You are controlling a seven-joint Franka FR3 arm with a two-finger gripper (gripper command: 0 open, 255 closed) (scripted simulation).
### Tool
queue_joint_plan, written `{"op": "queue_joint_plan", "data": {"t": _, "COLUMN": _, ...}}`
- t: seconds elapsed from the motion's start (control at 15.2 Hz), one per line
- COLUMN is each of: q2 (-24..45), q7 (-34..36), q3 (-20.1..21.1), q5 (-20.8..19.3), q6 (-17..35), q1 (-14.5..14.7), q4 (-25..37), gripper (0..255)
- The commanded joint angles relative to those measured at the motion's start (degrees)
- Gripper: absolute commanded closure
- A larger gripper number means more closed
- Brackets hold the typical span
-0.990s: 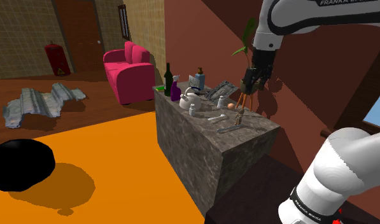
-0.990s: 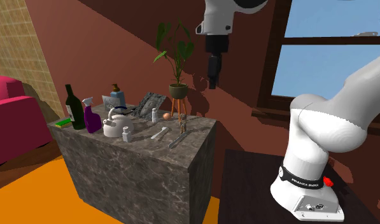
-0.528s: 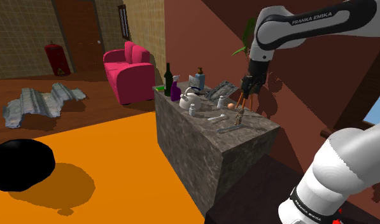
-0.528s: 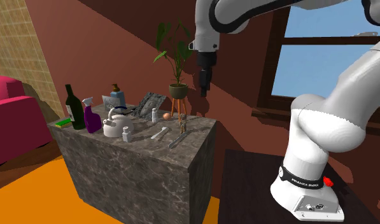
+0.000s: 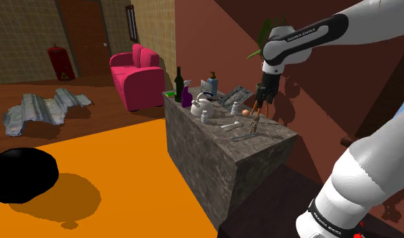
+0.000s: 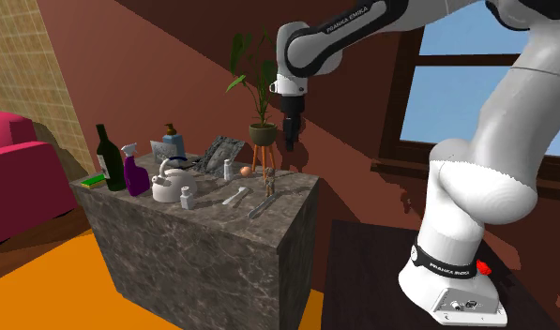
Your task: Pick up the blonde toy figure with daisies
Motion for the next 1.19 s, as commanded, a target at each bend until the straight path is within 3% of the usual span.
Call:
{"op": "queue_joint_plan", "data": {"t": 0.0, "q2": 4.7, "q7": -2.8, "q3": -1.9, "q5": 1.0, "q6": 2.2, "q1": -0.1, "q4": 2.3, "gripper": 0}}
{"op": "queue_joint_plan", "data": {"t": 0.53, "q2": 23.1, "q7": -14.6, "q3": -6.5, "q5": 8.8, "q6": 7.8, "q1": -2.1, "q4": 13.0, "gripper": 0}}
{"op": "queue_joint_plan", "data": {"t": 1.12, "q2": 44.6, "q7": -25.6, "q3": -5.2, "q5": 18.7, "q6": 8.0, "q1": -9.6, "q4": 31.3, "gripper": 0}}
